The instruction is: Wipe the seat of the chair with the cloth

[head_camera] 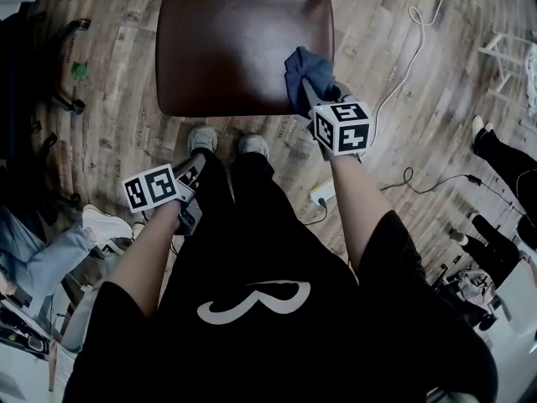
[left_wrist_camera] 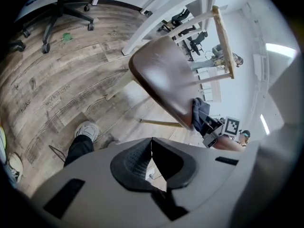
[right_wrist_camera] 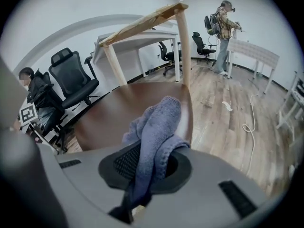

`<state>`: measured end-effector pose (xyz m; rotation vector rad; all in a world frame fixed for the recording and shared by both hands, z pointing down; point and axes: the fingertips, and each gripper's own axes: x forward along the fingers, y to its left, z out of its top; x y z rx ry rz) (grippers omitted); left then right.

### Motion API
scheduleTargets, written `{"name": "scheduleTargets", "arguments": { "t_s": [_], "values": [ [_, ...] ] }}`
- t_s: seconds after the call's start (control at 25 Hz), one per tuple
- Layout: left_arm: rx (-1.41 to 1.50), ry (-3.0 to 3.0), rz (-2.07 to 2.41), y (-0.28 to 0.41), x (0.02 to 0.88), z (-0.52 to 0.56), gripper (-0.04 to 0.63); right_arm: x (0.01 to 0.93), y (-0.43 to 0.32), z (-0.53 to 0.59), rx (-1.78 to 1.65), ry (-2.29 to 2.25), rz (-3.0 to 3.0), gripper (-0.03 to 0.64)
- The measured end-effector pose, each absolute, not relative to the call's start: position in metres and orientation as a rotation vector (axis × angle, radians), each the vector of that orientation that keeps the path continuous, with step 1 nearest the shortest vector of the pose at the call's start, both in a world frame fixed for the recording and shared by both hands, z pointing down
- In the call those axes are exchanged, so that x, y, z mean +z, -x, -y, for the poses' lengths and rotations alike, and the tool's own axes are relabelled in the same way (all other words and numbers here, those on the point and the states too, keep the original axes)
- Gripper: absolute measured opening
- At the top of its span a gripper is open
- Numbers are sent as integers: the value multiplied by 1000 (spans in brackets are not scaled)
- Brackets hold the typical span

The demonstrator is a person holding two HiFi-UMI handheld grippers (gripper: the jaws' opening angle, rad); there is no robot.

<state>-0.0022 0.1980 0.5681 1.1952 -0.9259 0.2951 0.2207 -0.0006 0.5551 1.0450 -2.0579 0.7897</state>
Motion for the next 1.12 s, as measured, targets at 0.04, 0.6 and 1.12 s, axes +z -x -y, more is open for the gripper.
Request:
{"name": "scheduleTargets", "arguments": {
  "t_s": [0.04, 0.6, 1.12],
  "values": [
    [290, -1197, 928, -3, 568, -197, 15, 555, -230, 1, 789, -1054, 2053, 51],
    [234, -1192, 947, -45, 559, -204, 15, 557, -269, 2, 846, -1099, 2036, 51],
    [38, -1415, 915, -55, 443, -158, 15, 405, -245, -64, 885, -1048, 2379, 51]
  ]
}}
